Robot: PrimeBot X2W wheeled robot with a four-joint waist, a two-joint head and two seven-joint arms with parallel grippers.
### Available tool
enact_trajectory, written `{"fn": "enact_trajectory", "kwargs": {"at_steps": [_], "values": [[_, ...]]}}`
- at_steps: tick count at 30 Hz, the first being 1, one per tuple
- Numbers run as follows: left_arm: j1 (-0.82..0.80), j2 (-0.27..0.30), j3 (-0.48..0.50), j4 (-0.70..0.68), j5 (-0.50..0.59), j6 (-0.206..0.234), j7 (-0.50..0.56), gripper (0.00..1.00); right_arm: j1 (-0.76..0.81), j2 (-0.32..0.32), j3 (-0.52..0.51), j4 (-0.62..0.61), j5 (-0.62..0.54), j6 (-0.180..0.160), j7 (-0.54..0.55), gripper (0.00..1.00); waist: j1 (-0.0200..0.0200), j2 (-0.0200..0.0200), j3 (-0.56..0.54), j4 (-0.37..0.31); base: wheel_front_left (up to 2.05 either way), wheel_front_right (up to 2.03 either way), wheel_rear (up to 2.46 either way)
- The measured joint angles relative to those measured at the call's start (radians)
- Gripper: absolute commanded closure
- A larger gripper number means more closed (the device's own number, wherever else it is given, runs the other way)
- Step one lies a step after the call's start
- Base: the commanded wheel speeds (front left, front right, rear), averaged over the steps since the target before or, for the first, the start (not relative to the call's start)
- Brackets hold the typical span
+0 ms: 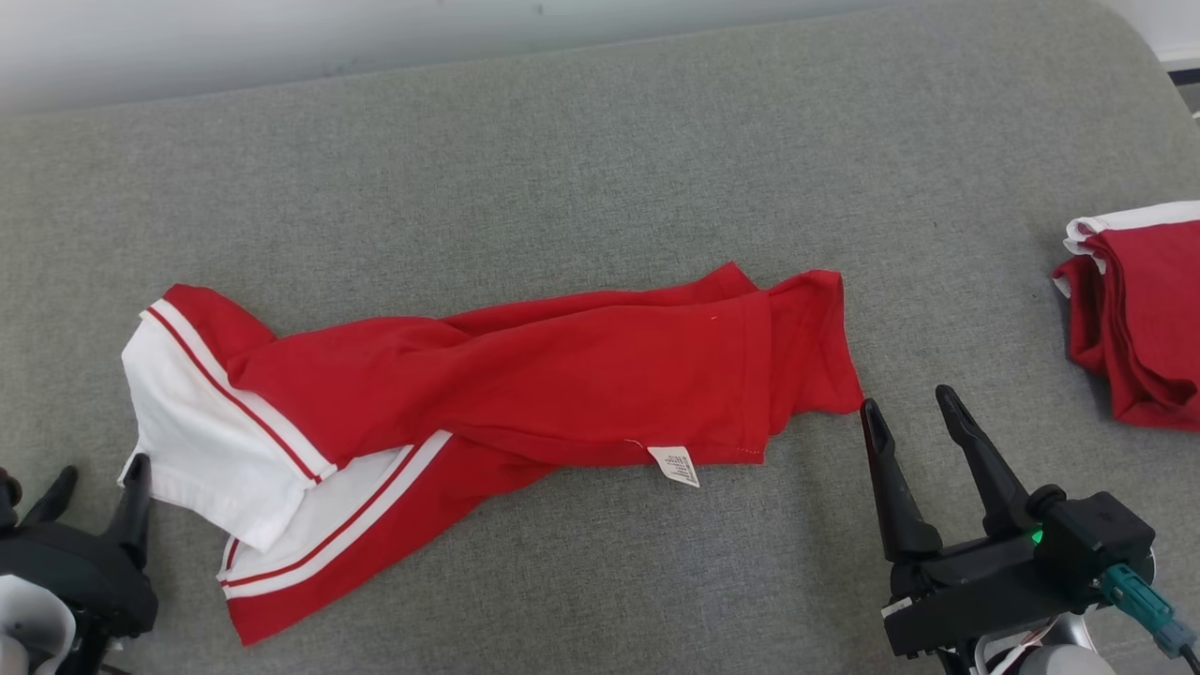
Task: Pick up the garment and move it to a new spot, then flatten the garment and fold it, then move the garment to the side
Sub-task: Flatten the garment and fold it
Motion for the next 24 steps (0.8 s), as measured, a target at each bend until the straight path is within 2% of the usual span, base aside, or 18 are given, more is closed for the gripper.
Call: {"fn": "enact_trajectory", "kwargs": {"at_steps": [1,2,3,4,7,10,16,24], "values": [[-0.003,0.001,-0.003,0.007,-0.004,-0.003,0.005,0.00,0.000,0.000,0.000,0.003,0.002,0.000,0.000,0.00,0.0000,0.0001,0.001,-0.002,0.00,0.00,0.00],[-0.005,0.001,-0.006,0.009,-0.008,-0.010,0.012,0.07,0.000,-0.001,-0.001,0.007,0.003,0.000,-0.003,0.00,0.0000,0.0001,0.000,-0.002,0.00,0.00,0.00],[-0.005,0.002,-0.008,0.010,-0.013,-0.017,0.019,0.24,0.000,-0.001,-0.002,0.009,0.004,0.000,-0.004,0.00,0.0000,0.0000,-0.001,-0.002,0.00,0.00,0.00],[-0.005,0.002,-0.011,0.009,-0.017,-0.021,0.030,0.48,0.000,-0.001,-0.003,0.011,0.004,0.000,-0.005,0.00,-0.0001,0.0000,-0.003,-0.002,0.00,0.00,0.00],[-0.002,0.002,-0.024,-0.006,-0.026,-0.035,0.064,0.66,0.000,0.000,-0.009,0.015,0.004,0.000,-0.005,0.00,-0.0001,0.0000,-0.010,0.000,0.00,0.00,0.00],[0.003,0.002,-0.036,-0.025,-0.043,-0.045,0.103,1.00,0.000,0.002,-0.013,0.015,0.004,0.000,-0.005,0.00,-0.0001,0.0000,-0.016,0.004,0.00,0.00,0.00],[0.027,-0.007,-0.029,-0.060,-0.058,-0.033,0.088,1.00,0.000,0.007,-0.018,0.013,0.004,0.000,-0.013,0.00,-0.0001,0.0001,-0.029,0.008,0.00,0.00,0.00],[0.074,-0.028,0.013,-0.206,-0.048,0.028,-0.023,1.00,0.001,0.003,-0.049,-0.014,-0.012,0.000,-0.024,0.00,-0.0002,0.0000,-0.060,0.014,0.00,0.00,0.00]]}}
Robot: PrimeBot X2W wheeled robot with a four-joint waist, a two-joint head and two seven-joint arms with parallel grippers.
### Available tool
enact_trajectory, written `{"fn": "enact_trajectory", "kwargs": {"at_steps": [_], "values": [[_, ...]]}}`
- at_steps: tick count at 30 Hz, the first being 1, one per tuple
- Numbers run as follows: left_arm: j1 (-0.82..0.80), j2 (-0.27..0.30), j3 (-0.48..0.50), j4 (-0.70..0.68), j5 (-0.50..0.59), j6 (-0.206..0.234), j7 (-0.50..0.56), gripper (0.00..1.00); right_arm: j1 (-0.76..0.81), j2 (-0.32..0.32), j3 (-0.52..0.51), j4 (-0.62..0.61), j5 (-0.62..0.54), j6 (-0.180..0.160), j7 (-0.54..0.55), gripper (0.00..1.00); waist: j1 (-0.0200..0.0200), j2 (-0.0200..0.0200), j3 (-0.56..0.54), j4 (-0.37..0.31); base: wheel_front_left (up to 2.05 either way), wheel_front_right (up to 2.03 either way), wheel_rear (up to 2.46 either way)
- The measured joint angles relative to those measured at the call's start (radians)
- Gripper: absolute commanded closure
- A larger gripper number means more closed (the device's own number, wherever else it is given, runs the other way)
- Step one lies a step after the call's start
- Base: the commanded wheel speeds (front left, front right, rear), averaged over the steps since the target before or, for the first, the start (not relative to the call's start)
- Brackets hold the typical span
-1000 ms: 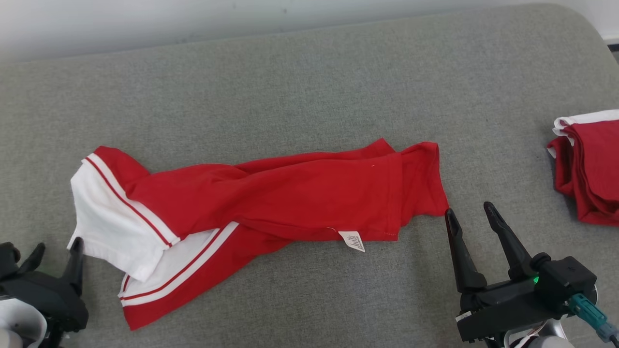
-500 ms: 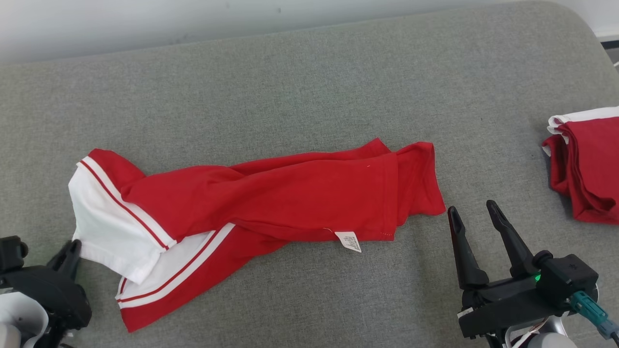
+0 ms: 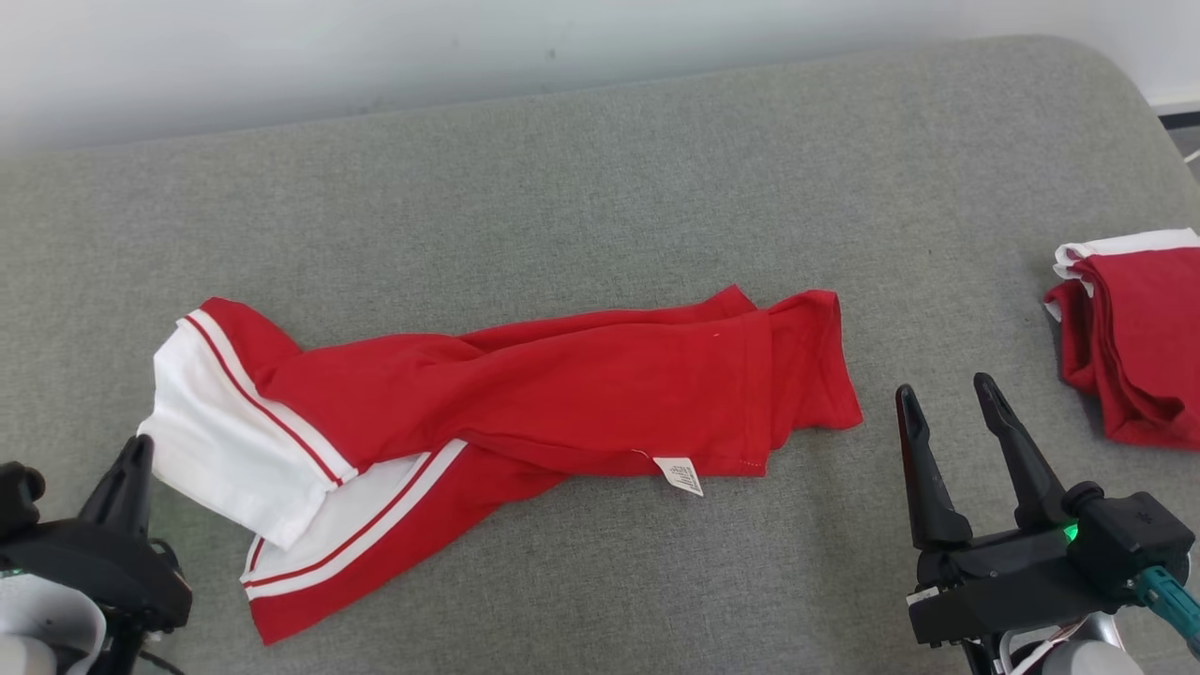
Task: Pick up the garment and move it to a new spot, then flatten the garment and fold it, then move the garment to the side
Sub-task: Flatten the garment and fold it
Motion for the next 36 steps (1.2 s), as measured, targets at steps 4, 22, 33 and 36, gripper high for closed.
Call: {"fn": "enact_trajectory", "kwargs": {"at_steps": [4,22,33,36], "values": [[0.030,-0.005,-0.004,-0.061,0.002,0.010,-0.004,1.00,0.003,-0.011,0.013,-0.005,-0.004,0.000,0.021,0.00,0.0000,0.0000,-0.008,0.009,0.00,0.00,0.00],[0.063,-0.020,-0.044,-0.151,0.014,0.043,0.026,1.00,-0.074,-0.113,0.258,0.224,0.082,0.000,0.067,0.00,0.0000,0.0000,0.013,0.048,0.00,0.00,0.00],[0.043,-0.024,-0.058,-0.131,0.018,0.037,0.013,1.00,-0.183,-0.125,0.362,0.402,0.143,0.000,0.015,0.01,0.0000,0.0000,0.034,0.062,0.00,0.00,0.00],[0.041,-0.025,-0.059,-0.125,0.018,0.037,0.007,1.00,-0.199,-0.125,0.375,0.416,0.151,0.000,-0.005,1.00,0.0001,0.0000,0.036,0.063,0.00,0.00,0.00]]}}
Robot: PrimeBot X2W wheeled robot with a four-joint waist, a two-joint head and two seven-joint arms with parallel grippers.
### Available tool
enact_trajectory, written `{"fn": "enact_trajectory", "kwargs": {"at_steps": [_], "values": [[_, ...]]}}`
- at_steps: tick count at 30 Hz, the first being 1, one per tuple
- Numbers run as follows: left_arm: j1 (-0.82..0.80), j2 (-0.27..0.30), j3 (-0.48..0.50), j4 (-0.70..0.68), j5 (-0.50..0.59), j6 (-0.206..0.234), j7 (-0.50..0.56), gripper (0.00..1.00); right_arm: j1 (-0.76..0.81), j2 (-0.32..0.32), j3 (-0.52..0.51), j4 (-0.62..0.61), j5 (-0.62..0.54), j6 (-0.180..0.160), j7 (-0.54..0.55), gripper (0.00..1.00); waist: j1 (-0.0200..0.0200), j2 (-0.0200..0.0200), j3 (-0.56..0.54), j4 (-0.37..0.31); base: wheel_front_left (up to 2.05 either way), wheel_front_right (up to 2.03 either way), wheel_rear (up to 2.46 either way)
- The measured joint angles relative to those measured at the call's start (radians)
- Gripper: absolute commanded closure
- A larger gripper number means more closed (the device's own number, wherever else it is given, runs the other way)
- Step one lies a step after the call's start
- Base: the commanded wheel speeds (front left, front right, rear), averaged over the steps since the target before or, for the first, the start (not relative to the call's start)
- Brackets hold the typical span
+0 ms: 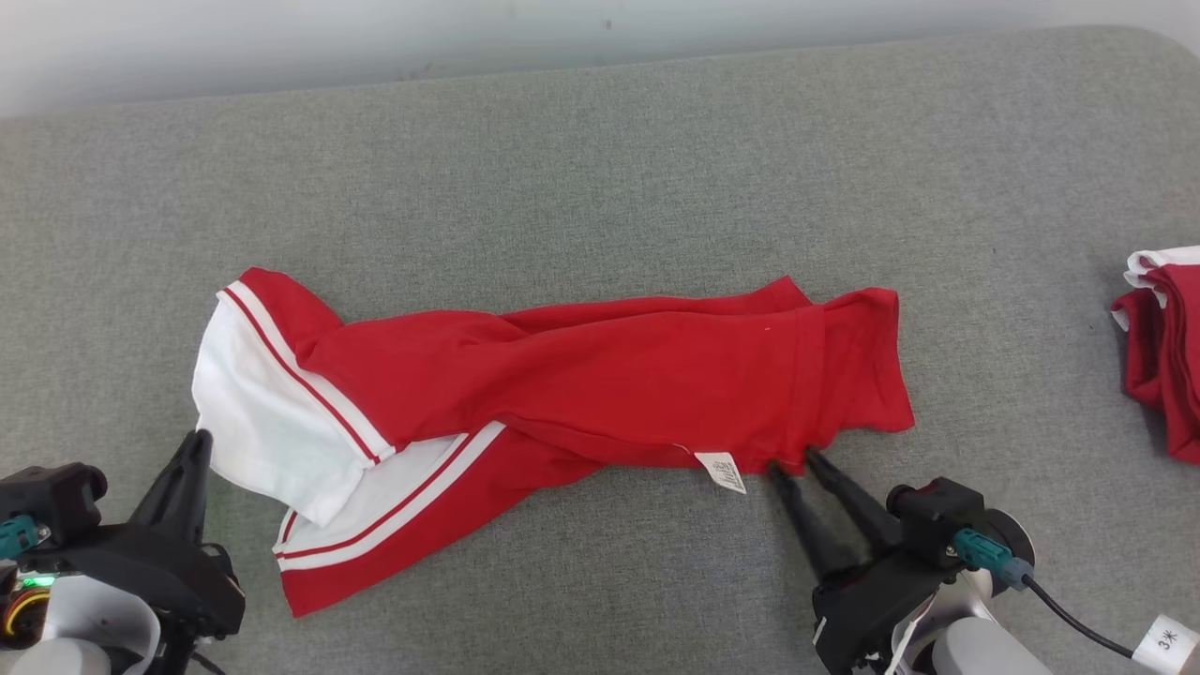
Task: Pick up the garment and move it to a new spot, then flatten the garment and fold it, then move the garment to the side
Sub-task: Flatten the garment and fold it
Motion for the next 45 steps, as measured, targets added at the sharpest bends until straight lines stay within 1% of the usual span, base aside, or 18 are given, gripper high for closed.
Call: {"fn": "enact_trajectory", "kwargs": {"at_steps": [4,8,12,15,17,21,26,28,32,37,42,44,45], "values": [[0.000,-0.001,0.002,0.000,0.000,0.002,-0.013,1.00,-0.005,-0.002,0.004,-0.017,0.003,0.000,-0.017,1.00,0.0000,0.0000,-0.002,-0.001,0.00,0.00,0.00],[-0.002,-0.002,0.016,-0.035,-0.001,0.008,-0.043,1.00,-0.004,-0.012,-0.024,-0.081,0.004,0.000,-0.036,1.00,0.0000,0.0000,-0.012,-0.004,0.00,0.00,0.00],[-0.012,-0.003,0.034,-0.121,0.000,0.027,-0.069,1.00,-0.007,-0.021,-0.092,-0.185,-0.006,0.000,-0.055,1.00,-0.0001,0.0000,-0.027,-0.007,0.00,0.00,0.00],[-0.028,-0.001,0.044,-0.184,0.021,0.060,-0.074,1.00,-0.023,-0.030,-0.148,-0.256,-0.029,0.000,-0.051,1.00,0.0000,0.0000,-0.040,-0.006,0.00,0.00,0.00],[-0.054,-0.015,0.053,-0.247,0.018,0.077,-0.084,1.00,-0.051,-0.036,-0.197,-0.314,-0.049,0.000,-0.039,1.00,-0.0001,-0.0001,-0.053,-0.004,0.00,0.00,0.00],[-0.105,-0.030,0.053,-0.320,0.024,0.091,-0.106,1.00,-0.095,-0.047,-0.248,-0.368,-0.067,0.000,-0.021,1.00,-0.0001,0.0000,-0.066,0.003,0.00,0.00,0.00],[-0.192,-0.039,0.045,-0.407,0.060,0.108,-0.138,1.00,-0.165,-0.055,-0.300,-0.429,-0.072,0.000,-0.003,1.00,0.0000,0.0000,-0.083,0.012,0.00,0.00,0.00],[-0.234,-0.040,0.039,-0.443,0.076,0.108,-0.149,1.00,-0.190,-0.057,-0.316,-0.455,-0.073,0.000,0.007,1.00,0.0000,-0.0001,-0.090,0.015,0.00,0.00,0.00],[-0.322,-0.035,0.008,-0.501,0.101,0.095,-0.152,1.00,-0.238,-0.065,-0.342,-0.503,-0.079,0.000,0.024,1.00,0.0000,0.0000,-0.101,0.019,0.00,0.00,0.00],[-0.430,-0.028,-0.032,-0.553,0.142,0.085,-0.125,1.00,-0.289,-0.074,-0.364,-0.555,-0.081,0.000,0.044,1.00,-0.0001,-0.0001,-0.106,0.020,0.00,0.00,0.00],[-0.509,-0.030,-0.068,-0.556,0.153,0.076,-0.088,1.00,-0.328,-0.080,-0.366,-0.578,-0.075,0.000,0.066,1.00,-0.0001,-0.0001,-0.097,0.017,0.00,0.00,0.00],[-0.537,-0.034,-0.078,-0.533,0.152,0.075,-0.081,1.00,-0.358,-0.084,-0.360,-0.572,-0.060,0.000,0.066,1.00,-0.0001,0.0000,-0.090,0.015,0.00,0.00,0.00],[-0.552,-0.037,-0.083,-0.514,0.150,0.067,-0.074,1.00,-0.380,-0.086,-0.353,-0.559,-0.050,0.000,0.066,1.00,-0.0001,-0.0001,-0.086,0.013,0.00,0.00,0.00]]}}
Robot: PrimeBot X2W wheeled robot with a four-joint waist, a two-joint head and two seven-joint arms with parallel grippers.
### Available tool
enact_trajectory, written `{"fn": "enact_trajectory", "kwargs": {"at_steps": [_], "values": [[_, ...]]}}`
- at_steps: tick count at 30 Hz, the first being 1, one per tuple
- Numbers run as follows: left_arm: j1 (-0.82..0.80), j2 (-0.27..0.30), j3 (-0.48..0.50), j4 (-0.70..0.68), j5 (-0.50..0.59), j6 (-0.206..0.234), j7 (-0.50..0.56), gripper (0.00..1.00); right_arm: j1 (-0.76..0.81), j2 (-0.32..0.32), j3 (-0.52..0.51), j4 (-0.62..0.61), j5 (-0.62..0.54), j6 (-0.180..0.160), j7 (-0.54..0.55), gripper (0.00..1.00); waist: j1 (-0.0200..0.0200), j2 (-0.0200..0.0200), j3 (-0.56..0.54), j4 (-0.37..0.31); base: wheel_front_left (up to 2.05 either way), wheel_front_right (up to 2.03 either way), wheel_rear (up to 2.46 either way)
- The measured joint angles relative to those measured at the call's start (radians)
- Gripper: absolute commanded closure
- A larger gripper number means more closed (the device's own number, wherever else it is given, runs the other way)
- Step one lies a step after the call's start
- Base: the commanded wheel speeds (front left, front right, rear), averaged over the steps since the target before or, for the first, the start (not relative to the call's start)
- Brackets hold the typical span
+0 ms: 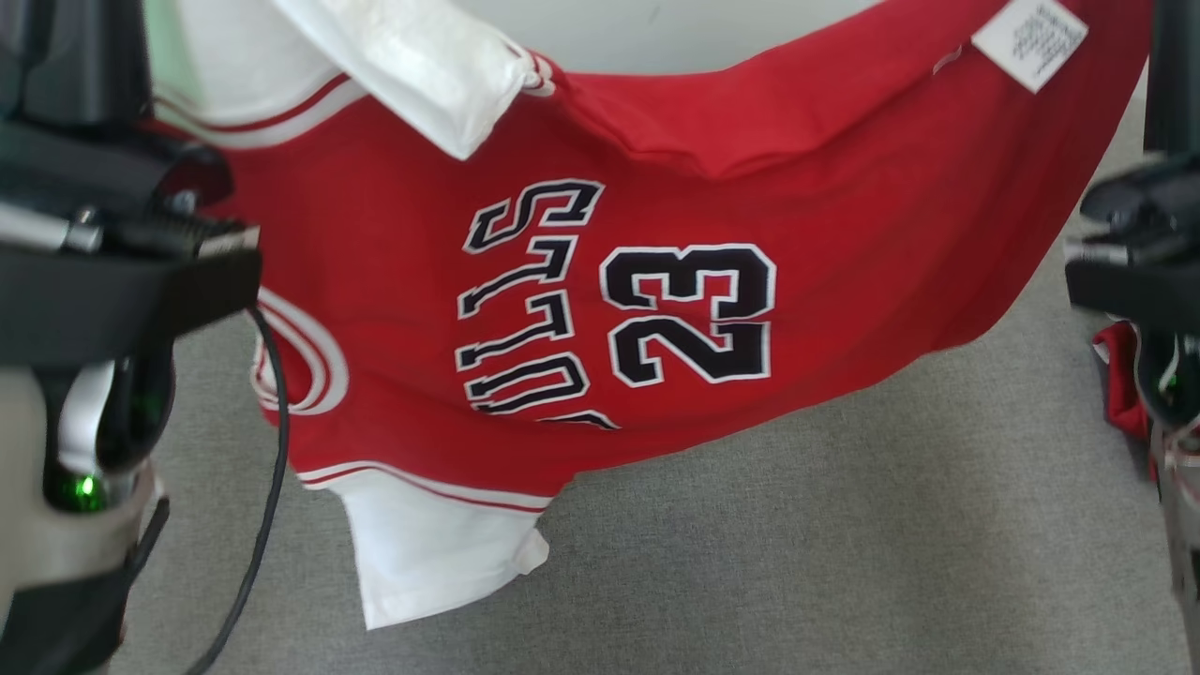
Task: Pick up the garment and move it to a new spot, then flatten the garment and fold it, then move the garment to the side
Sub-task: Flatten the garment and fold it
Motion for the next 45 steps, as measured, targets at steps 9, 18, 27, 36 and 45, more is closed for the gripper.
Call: {"fn": "enact_trajectory", "kwargs": {"at_steps": [9,18,27,36,45], "values": [[-0.275,-0.050,-0.007,0.357,-0.036,-0.036,-0.029,1.00,-0.328,-0.058,0.103,0.354,0.103,0.000,-0.126,1.00,0.0001,0.0000,0.058,-0.013,0.00,0.00,0.00],[-0.643,-0.061,0.004,0.746,0.029,-0.052,-0.179,1.00,-0.692,0.007,0.189,0.665,0.095,0.000,-0.175,1.00,0.0003,0.0001,0.138,-0.029,0.00,0.00,0.00],[-0.730,-0.142,-0.007,0.898,0.002,-0.111,-0.300,1.00,-0.761,0.026,0.230,0.815,0.128,0.000,-0.176,1.00,0.0002,0.0002,0.235,-0.024,0.00,0.00,0.00],[-0.276,-0.198,-0.021,0.656,-0.011,-0.077,-0.317,1.00,-0.478,-0.039,0.277,0.731,0.263,0.000,-0.176,1.00,0.0002,0.0000,0.299,0.028,0.00,0.00,0.00],[0.261,-0.183,-0.039,0.303,-0.026,-0.009,-0.293,1.00,-0.065,-0.065,0.247,0.549,0.361,0.000,-0.176,1.00,-0.0001,0.0000,0.264,0.039,0.00,0.00,0.00]]}}
